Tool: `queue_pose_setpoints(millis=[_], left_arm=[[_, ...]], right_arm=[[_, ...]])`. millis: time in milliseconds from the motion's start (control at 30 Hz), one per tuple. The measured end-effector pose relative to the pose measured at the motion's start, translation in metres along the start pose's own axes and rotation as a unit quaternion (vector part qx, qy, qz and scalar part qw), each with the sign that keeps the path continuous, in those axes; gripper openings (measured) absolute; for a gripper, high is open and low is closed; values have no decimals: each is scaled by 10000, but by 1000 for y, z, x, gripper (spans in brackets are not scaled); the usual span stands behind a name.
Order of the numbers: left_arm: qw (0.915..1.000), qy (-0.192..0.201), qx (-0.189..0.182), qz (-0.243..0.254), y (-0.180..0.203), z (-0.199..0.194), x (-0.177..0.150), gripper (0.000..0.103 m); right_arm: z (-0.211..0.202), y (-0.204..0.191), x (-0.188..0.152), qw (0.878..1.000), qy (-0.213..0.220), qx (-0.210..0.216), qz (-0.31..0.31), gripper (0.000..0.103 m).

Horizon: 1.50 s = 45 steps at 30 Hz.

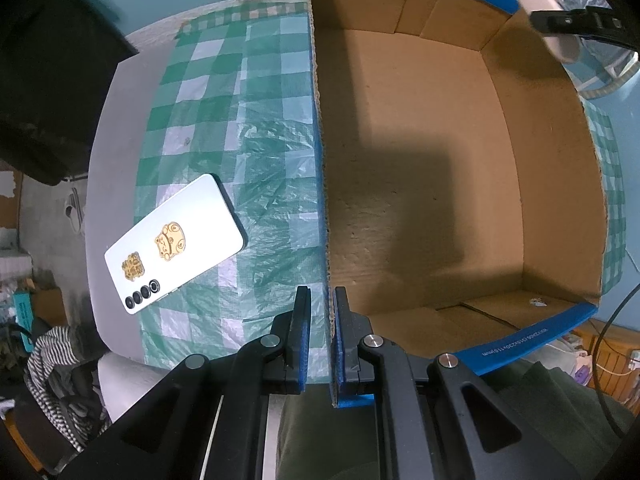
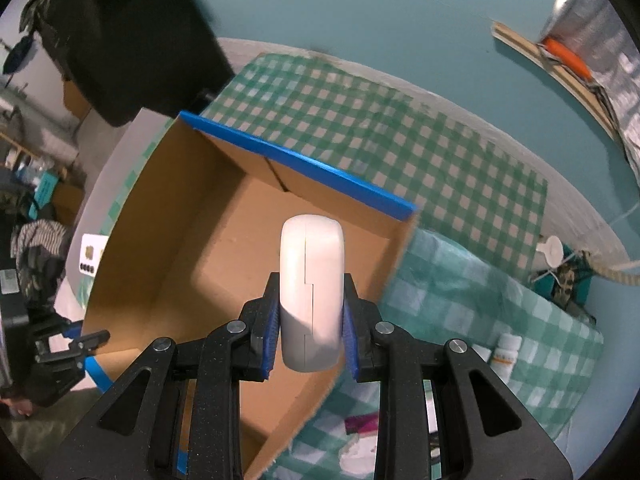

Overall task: Organize rigid objects
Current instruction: 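Lift the earbud case with the right gripper and carry it over the box, then open the right gripper to drop the earbud case into the box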

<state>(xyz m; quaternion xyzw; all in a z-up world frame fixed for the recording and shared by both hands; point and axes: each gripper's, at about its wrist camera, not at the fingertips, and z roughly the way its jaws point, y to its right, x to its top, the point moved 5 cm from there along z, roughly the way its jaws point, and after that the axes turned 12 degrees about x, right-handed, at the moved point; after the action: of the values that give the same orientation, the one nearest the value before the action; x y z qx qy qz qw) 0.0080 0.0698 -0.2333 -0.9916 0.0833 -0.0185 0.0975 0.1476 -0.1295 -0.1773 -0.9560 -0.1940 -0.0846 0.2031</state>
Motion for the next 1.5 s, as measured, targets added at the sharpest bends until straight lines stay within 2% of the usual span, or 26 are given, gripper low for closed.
queue_pose_setpoints(millis=[433,733,800,933,1300,1500], left_arm=[[10000,35,-45,-49,-4,0,-1,10],[10000,13,-51,-29,-6,0,0,10],[10000,5,-67,-23,-6,-1,1,10],[10000,-12,-86,-6,-6,-1,2,10],[9999,-79,-54,106,-3,-1,5,10],[9999,68,-30,94,-3,-5,7,9]], right_arm=[[34,-6,9,9991,-370,-34,-187,26],[46,1,8,9986,-514,-83,-95,26],[44,0,9,9989,-463,-73,-86,26],[39,0,9,9991,-385,-123,-85,36],[4,-6,-2,9999,8,64,92,37],[-22,0,-18,9989,277,87,382,39]])
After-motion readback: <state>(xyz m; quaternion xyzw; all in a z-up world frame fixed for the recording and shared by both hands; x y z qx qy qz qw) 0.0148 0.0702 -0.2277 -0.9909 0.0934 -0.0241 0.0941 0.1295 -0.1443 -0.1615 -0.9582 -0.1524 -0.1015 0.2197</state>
